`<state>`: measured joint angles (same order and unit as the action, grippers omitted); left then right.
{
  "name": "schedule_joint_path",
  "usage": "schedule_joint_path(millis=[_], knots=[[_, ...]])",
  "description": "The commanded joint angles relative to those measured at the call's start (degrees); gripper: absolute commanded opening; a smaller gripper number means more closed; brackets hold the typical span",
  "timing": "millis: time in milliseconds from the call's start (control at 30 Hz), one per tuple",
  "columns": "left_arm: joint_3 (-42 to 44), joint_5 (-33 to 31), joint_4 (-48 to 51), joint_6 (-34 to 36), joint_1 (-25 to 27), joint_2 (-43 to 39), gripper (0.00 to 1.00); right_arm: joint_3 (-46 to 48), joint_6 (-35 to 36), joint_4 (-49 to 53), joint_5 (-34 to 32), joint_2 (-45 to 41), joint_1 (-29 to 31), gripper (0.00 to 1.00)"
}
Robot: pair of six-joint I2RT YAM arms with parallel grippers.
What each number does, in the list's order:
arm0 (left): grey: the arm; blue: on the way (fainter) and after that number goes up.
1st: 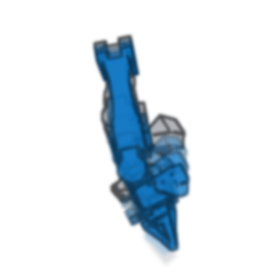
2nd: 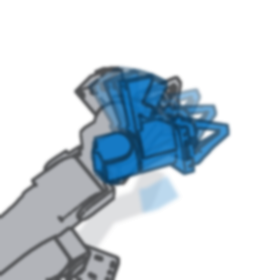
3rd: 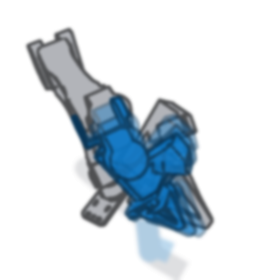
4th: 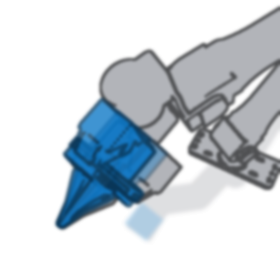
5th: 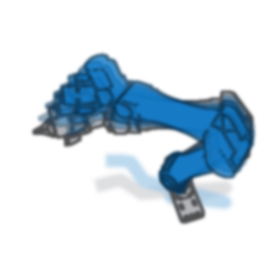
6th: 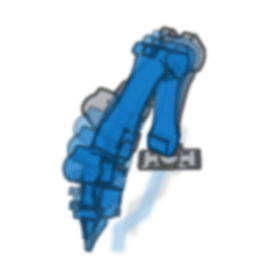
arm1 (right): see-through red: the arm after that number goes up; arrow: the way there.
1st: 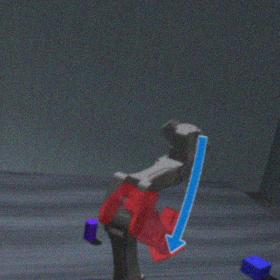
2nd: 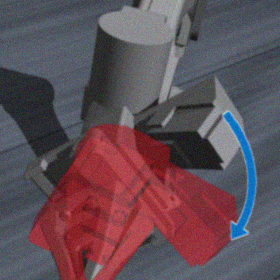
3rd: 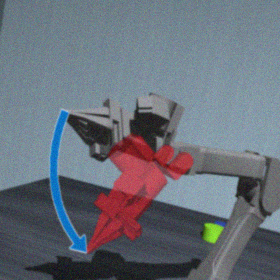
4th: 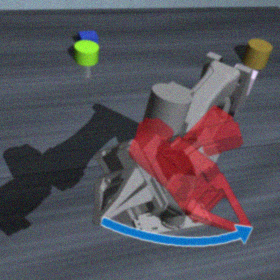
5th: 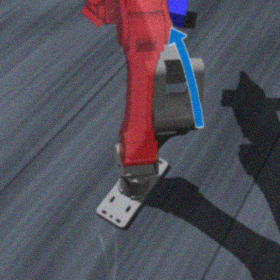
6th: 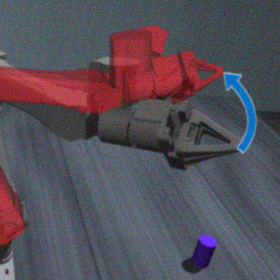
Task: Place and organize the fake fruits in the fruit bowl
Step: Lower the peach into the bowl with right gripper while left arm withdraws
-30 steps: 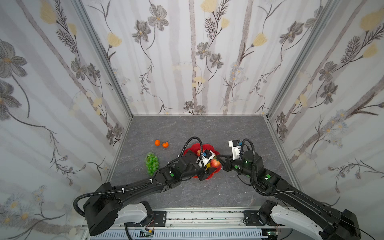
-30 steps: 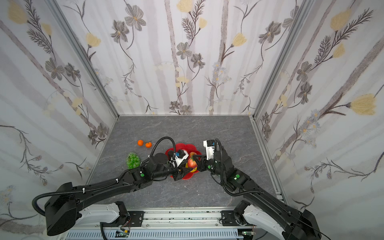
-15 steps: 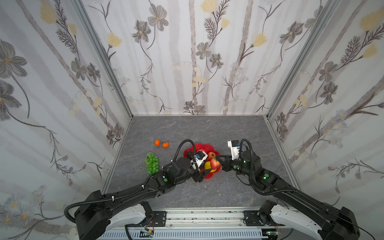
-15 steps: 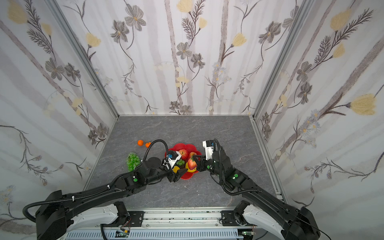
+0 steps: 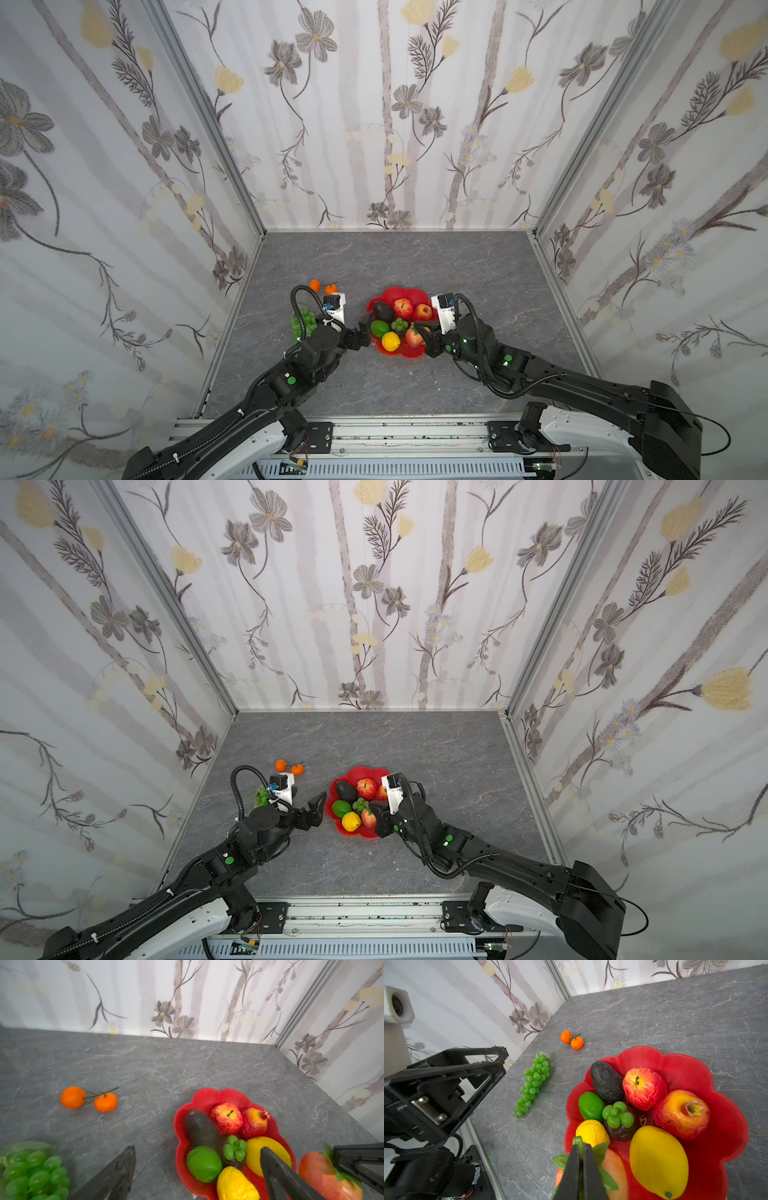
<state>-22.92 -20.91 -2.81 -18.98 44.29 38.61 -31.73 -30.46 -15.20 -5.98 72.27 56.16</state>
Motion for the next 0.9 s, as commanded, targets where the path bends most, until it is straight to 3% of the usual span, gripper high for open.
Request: schedule_joint_path(millis=[0,867], knots=[[0.9,-2.7,1.0,-4.2,-1.0,-2.1,0.96,0.3,2.0,-6.8,-4.3,2.5,1.0,0.0],[3.3,-1.3,-0.4,-5.2,-2.6,-4.2,0.98,5.4,8.9,-22.6,-6.4,14.1,3.3,0.02]])
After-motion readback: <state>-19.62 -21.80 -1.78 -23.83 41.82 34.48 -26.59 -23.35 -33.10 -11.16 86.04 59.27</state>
